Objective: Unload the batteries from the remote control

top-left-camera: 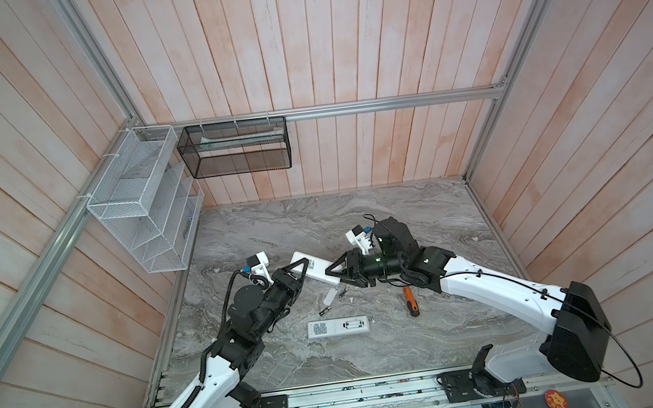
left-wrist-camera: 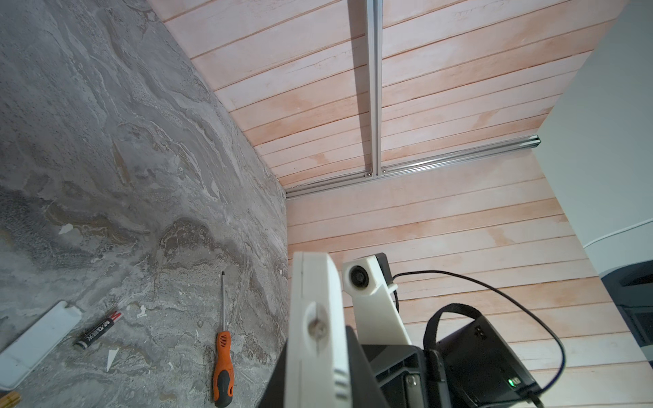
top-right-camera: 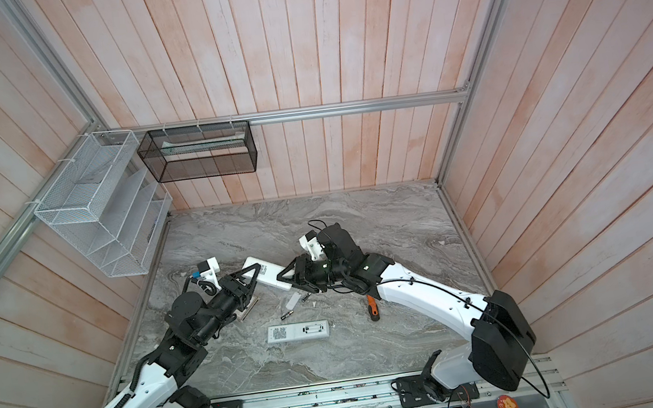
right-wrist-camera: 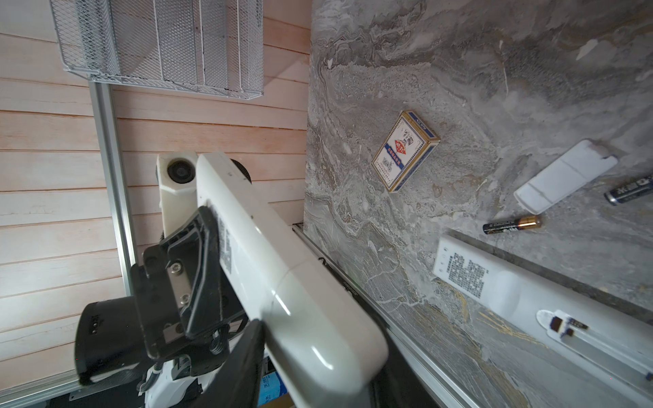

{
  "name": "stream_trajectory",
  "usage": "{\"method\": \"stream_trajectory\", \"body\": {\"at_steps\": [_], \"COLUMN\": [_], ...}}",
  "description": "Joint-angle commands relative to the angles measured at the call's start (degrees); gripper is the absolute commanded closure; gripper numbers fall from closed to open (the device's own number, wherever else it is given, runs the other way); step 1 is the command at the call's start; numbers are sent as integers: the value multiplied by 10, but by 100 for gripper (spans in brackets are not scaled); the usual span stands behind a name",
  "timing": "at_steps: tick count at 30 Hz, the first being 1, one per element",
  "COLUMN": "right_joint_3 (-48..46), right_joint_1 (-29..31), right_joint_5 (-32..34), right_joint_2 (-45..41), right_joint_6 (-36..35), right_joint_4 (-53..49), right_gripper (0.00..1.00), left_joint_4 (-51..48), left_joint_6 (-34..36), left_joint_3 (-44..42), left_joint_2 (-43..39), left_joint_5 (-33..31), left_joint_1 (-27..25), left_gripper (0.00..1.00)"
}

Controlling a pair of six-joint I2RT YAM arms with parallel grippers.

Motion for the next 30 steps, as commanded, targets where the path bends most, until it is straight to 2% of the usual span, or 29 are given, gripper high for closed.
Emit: {"method": "stream_trajectory", "body": {"at_steps": [1, 11, 17, 30], "right_joint_3": [26, 25, 4, 1], "right_joint_1": [5, 6, 6, 4], "right_joint_5": [-7, -8, -3, -6], "right_joint_2": [10, 11, -10, -14], "right_joint_6": [-19, -22, -23, -20], "right_joint_4": [-24, -33, -39, -32], "right_gripper": [53, 52, 47, 52], "left_joint_4": [-17, -19, -28, -26], "left_joint_6": [48, 51, 53, 53], "left_joint_3": [38, 37, 39, 40], "left_joint_2": [-1, -7, -16, -11], "left_joint_5": [17, 16, 9, 12], "left_joint_1": [0, 0, 0, -12], "left_gripper": [93, 93, 93, 94]}}
